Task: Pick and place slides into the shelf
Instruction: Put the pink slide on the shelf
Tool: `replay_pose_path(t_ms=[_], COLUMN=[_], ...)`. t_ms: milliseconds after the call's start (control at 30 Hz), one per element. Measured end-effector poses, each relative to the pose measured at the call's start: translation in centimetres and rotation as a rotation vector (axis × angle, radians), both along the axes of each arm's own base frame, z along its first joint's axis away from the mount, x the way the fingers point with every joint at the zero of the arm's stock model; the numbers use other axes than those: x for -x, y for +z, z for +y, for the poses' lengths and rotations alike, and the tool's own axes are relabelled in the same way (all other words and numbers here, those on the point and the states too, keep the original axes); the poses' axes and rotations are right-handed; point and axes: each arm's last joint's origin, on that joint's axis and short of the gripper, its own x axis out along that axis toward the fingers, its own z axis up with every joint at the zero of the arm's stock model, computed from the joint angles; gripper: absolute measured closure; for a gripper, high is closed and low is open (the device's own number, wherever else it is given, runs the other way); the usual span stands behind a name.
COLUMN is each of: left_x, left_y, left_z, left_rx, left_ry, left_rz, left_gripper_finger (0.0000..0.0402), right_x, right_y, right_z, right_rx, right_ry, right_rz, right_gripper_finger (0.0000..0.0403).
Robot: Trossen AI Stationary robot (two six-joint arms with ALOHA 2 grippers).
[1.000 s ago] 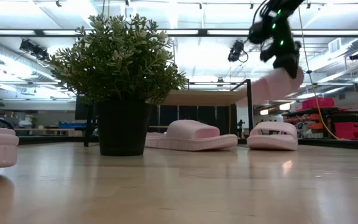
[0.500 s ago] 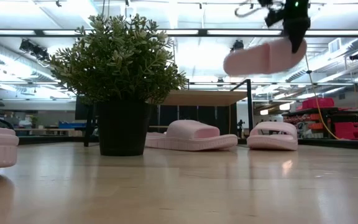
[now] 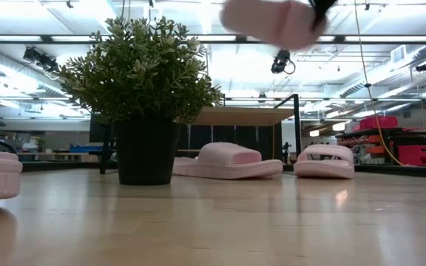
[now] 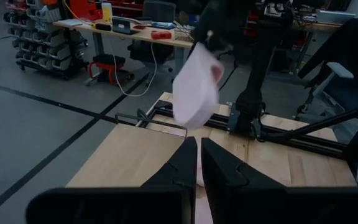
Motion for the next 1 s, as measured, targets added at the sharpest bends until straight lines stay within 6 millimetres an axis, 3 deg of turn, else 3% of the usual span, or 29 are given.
replay_pose_path(t_ms=[133, 300, 400, 633, 1000], left_x=[0.0, 0.0, 0.0, 0.0, 0.0], left_y=[0.0, 0.0, 0.0, 0.1, 0.1], left_z=[0.0, 0.0, 0.0, 0.0, 0.0], left_rx=[0.007, 0.007, 0.004, -0.009, -0.037], left_ry=[0.001, 0.006, 0.008, 0.007, 0.0], left_rz=[-0.002, -0.006, -0.005, -0.002, 0.009], left_gripper_finger=[0.0376, 0.0367, 0.0366, 0.0366, 0.0317], right_x=[-1.2, -1.4, -1.9, -3.9, -7.0], right_y=[4.4, 5.3, 5.0, 2.6, 0.0], right_z=[0.4, 0.2, -0.3, -1.2, -1.9], right_rx=[-0.014, -0.076, -0.142, -0.211, -0.246], right_ry=[0.127, 0.201, 0.17, 0.136, 0.158], right_rz=[-0.191, -0.44, -0.46, -0.31, -0.192], right_gripper_finger=[0.0363, 0.0363, 0.0363, 0.0363, 0.0363])
